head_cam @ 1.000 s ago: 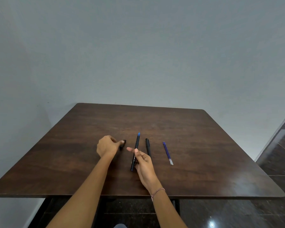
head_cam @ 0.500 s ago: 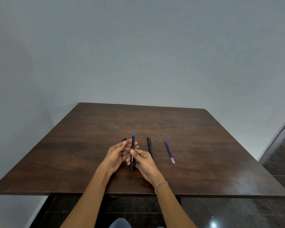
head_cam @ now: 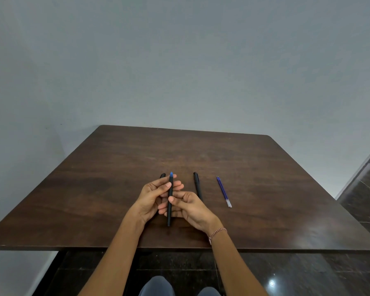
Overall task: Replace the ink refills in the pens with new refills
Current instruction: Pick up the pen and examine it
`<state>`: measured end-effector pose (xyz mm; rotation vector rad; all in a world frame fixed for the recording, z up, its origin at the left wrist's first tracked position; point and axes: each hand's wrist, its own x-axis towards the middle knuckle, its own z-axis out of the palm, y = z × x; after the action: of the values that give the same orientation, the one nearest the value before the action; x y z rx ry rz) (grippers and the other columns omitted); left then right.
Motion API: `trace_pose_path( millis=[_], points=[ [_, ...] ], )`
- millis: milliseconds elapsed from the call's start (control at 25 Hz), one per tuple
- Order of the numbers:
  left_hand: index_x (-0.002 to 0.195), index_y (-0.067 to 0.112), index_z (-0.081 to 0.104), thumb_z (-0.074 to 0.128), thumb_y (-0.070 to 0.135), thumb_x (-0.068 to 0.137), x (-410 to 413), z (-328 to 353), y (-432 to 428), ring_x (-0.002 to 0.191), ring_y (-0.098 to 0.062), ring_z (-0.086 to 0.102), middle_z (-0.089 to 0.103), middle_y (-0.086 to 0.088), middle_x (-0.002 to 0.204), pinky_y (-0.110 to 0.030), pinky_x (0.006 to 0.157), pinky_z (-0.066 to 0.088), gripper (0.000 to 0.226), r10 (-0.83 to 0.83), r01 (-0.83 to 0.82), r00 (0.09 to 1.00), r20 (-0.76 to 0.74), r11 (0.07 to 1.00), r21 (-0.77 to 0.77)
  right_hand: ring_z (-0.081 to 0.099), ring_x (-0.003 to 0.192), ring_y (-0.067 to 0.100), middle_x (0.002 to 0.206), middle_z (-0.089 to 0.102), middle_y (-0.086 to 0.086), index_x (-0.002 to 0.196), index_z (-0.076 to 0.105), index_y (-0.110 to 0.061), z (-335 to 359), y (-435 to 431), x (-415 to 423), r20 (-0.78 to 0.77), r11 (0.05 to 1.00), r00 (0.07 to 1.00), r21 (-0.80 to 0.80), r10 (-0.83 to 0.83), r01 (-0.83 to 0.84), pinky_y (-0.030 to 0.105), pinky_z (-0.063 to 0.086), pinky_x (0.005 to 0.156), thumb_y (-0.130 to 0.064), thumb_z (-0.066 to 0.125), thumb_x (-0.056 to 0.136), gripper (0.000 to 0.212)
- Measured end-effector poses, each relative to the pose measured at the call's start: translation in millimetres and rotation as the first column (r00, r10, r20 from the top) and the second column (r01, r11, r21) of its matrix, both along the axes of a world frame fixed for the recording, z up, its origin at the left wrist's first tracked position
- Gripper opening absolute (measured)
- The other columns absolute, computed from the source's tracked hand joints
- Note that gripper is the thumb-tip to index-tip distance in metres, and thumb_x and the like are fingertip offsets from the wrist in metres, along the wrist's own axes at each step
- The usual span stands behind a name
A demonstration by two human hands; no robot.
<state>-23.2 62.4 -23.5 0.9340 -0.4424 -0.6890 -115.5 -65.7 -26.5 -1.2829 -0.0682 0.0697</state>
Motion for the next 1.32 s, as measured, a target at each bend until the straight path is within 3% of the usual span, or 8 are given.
trace_pose_path(
  millis=[320,440,520,640,760,1120,1200,1320],
  points=[
    [0.1,0.006,0.066,0.07,0.005,0.067,-7.2,1.5,3.5,0.081,-0.019,0.073,0.075,-0.012,0.086,-0.025,0.046,0.055,0.033,0.174,-0.174,0.985,-0.009,0.985,0.001,0.072,0.075,0.018,0.081,0.074,0.008,0.101,0.067,-0.008,0.9,5.9,-1.2,0.04,0.992,0.997,-0.102,-0.071,0.075,0.029,0.058,0.075,-0.008,0.056,0.094,0.014],
    [0.098,0.005,0.061,0.074,0.005,0.062,-10.0,5.0,1.2,0.055,-0.015,0.067,0.072,-0.01,0.073,-0.022,0.038,0.048,0.039,0.208,-0.208,0.978,0.0,0.977,0.055,0.072,0.074,0.019,0.08,0.074,0.009,0.1,0.067,-0.008,0.6,9.3,-2.3,0.053,0.986,0.993,-0.13,-0.101,0.108,0.028,0.058,0.072,-0.008,0.06,0.091,0.011],
    [0.095,0.008,0.062,0.075,0.008,0.061,-9.4,5.8,-1.1,0.048,-0.01,0.06,0.065,-0.006,0.065,-0.021,0.042,0.049,0.037,0.216,-0.218,0.976,0.035,0.973,0.08,0.072,0.074,0.02,0.08,0.074,0.01,0.098,0.067,-0.008,0.5,10.7,-2.7,0.06,0.982,0.992,-0.15,-0.109,0.117,0.028,0.058,0.071,-0.01,0.065,0.089,0.01],
    [0.102,0.013,0.07,0.067,0.026,0.074,-5.0,4.0,-0.2,0.065,-0.009,0.066,0.066,-0.005,0.075,-0.019,0.055,0.053,0.032,0.139,-0.143,0.988,0.061,0.988,0.066,0.072,0.072,0.02,0.079,0.074,0.011,0.095,0.067,-0.008,0.5,11.5,-2.2,0.074,0.978,0.989,-0.157,-0.124,0.135,0.029,0.059,0.07,-0.011,0.07,0.085,0.011],
    [0.111,0.011,0.069,0.051,0.034,0.087,-1.0,0.1,2.6,0.097,-0.022,0.069,0.071,-0.014,0.106,-0.027,0.065,0.058,0.038,0.029,-0.03,0.999,0.026,0.999,0.018,0.072,0.071,0.02,0.08,0.074,0.011,0.097,0.067,-0.008,-2.2,9.8,-1.4,0.085,0.979,0.987,-0.143,-0.133,0.144,0.029,0.059,0.07,-0.015,0.072,0.084,0.016],
    [0.082,0.015,0.075,0.078,0.02,0.065,2.4,-1.7,0.1,0.068,-0.015,0.069,0.069,-0.008,0.074,-0.023,0.055,0.056,0.018,0.191,-0.191,0.981,-0.005,0.98,0.059,0.072,0.072,0.02,0.08,0.074,0.01,0.101,0.067,-0.006,-3.5,7.4,0.6,0.089,0.986,0.99,-0.117,-0.107,0.117,0.027,0.058,0.07,-0.011,0.071,0.084,0.018],
    [0.083,0.015,0.076,0.087,0.03,0.055,1.9,-0.9,-0.1,0.068,-0.015,0.07,0.071,-0.008,0.075,-0.024,0.055,0.056,0.034,0.202,-0.203,0.979,0.012,0.977,0.063,0.073,0.072,0.02,0.08,0.074,0.01,0.101,0.067,-0.006,-4.4,8.3,0.3,0.106,0.982,0.987,-0.128,-0.124,0.137,0.027,0.058,0.068,-0.012,0.073,0.082,0.02],
    [0.092,0.016,0.077,0.07,0.028,0.073,1.5,-0.5,0.6,0.079,-0.018,0.072,0.075,-0.009,0.091,-0.027,0.061,0.058,0.023,0.188,-0.187,0.982,-0.021,0.982,0.028,0.073,0.071,0.02,0.079,0.074,0.011,0.099,0.068,-0.007,-4.7,8.9,-0.2,0.125,0.979,0.982,-0.124,-0.144,0.16,0.027,0.058,0.067,-0.013,0.075,0.081,0.02]
  ],
)
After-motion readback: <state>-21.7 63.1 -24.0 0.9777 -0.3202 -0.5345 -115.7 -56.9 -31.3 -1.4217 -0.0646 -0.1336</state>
